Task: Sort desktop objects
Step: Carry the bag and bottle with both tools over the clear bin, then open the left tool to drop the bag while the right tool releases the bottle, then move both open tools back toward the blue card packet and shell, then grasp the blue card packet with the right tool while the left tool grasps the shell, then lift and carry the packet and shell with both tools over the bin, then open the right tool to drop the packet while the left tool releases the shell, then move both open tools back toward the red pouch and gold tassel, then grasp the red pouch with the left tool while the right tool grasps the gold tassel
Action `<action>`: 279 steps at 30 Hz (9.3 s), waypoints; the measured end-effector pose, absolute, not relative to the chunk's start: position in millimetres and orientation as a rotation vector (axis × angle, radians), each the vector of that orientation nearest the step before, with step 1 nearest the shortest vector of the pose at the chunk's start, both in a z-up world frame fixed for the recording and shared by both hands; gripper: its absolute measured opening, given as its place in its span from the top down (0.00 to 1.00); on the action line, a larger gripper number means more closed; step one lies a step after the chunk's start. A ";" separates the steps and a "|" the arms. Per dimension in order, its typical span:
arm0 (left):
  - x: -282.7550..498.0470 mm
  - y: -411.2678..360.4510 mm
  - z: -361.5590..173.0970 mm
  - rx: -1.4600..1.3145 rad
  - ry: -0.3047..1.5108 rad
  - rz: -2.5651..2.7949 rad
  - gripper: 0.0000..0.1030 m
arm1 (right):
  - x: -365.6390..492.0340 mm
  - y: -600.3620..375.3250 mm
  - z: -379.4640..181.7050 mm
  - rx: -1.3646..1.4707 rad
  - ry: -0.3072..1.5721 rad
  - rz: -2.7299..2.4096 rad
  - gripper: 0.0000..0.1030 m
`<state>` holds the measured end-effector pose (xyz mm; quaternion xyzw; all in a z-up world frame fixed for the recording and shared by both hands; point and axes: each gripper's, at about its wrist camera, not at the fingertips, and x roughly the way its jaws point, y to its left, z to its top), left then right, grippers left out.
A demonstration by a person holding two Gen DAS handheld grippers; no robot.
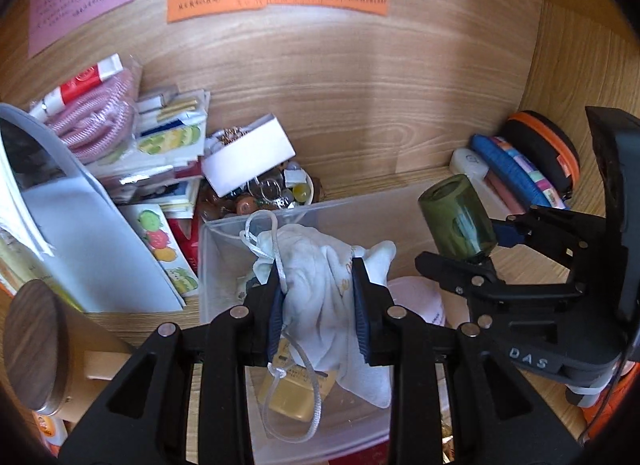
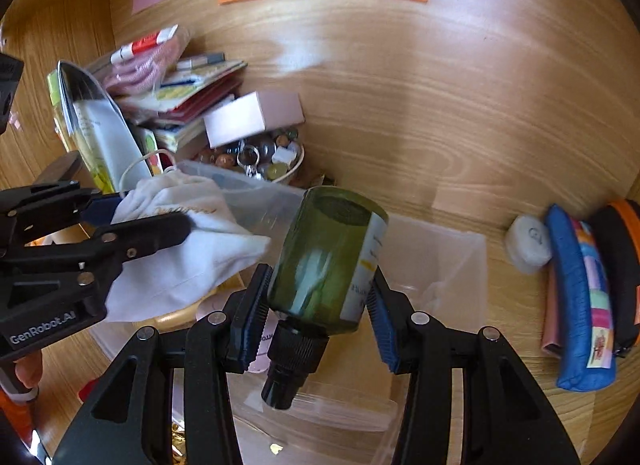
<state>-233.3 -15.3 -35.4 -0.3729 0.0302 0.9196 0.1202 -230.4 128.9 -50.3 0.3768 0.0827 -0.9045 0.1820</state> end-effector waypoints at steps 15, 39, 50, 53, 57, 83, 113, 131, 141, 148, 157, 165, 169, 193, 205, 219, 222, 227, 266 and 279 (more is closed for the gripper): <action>-234.8 -10.3 -43.9 -1.085 0.112 2.722 0.60 | -220.3 124.8 -56.7 1.011 0.311 -2.599 0.37; -175.5 -12.8 15.2 -0.843 0.160 2.866 0.21 | -177.7 125.9 -5.5 0.812 0.386 -2.706 0.22; -112.4 -31.0 33.8 -0.744 0.135 2.915 0.07 | -121.1 131.5 9.4 0.764 0.370 -2.725 0.22; -97.5 -35.4 31.7 -0.741 0.129 2.916 0.07 | -104.2 130.3 8.8 0.753 0.371 -2.725 0.22; -79.0 -41.2 23.7 -0.755 0.116 2.904 0.07 | -86.6 130.6 2.6 0.760 0.364 -2.722 0.22; -61.1 -54.0 -92.7 -1.171 0.087 2.640 0.27 | -56.3 154.4 -101.2 1.094 0.311 -2.563 0.28; -72.0 -39.4 -107.9 -1.217 0.209 2.571 0.79 | -76.5 142.0 -108.4 1.113 0.326 -2.348 0.76; -61.2 -45.9 -92.9 -1.177 0.142 2.637 0.80 | -69.1 157.6 -81.4 1.082 0.260 -2.417 0.76; -65.0 -54.2 -59.2 -1.072 0.101 2.695 0.80 | -72.3 157.5 -45.8 0.982 0.298 -2.476 0.76; -77.6 -53.5 -26.0 -0.981 0.124 2.723 0.80 | -82.8 151.6 -24.3 0.920 0.324 -2.500 0.76; -104.5 -53.1 -0.2 -0.916 0.101 2.707 0.80 | -107.0 144.1 -6.1 0.867 0.331 -2.522 0.76; -139.4 -51.3 -0.9 -0.933 0.064 2.673 0.80 | -139.9 136.7 -8.4 0.880 0.335 -2.506 0.76; -156.5 -44.9 -9.4 -0.960 0.065 2.640 0.80 | -158.1 135.2 -17.8 0.919 0.331 -2.490 0.76; -199.9 -36.0 -52.0 -1.091 0.079 2.568 0.80 | -209.6 124.2 -53.5 1.040 0.365 -2.464 0.76; -196.7 -33.1 -49.0 -1.093 0.138 2.606 0.69 | -201.9 127.3 -49.5 1.049 0.404 -2.508 0.68; -159.6 -30.2 -23.5 -1.003 0.173 2.669 0.49 | -156.7 135.2 -21.3 0.958 0.393 -2.567 0.57; -149.3 -30.4 -17.4 -0.985 0.177 2.684 0.48 | -146.3 135.8 -17.3 0.938 0.398 -2.577 0.55; -132.7 -32.7 -8.3 -0.947 0.179 2.716 0.39 | -129.6 136.5 -12.4 0.901 0.406 -2.597 0.48; -81.4 -30.1 -73.1 -1.101 0.157 2.573 0.28 | -97.4 98.3 -114.1 1.136 0.350 -2.342 0.80; -112.2 26.4 -101.8 -1.211 0.372 2.441 0.51 | -92.4 133.5 -108.9 1.144 0.314 -2.377 0.80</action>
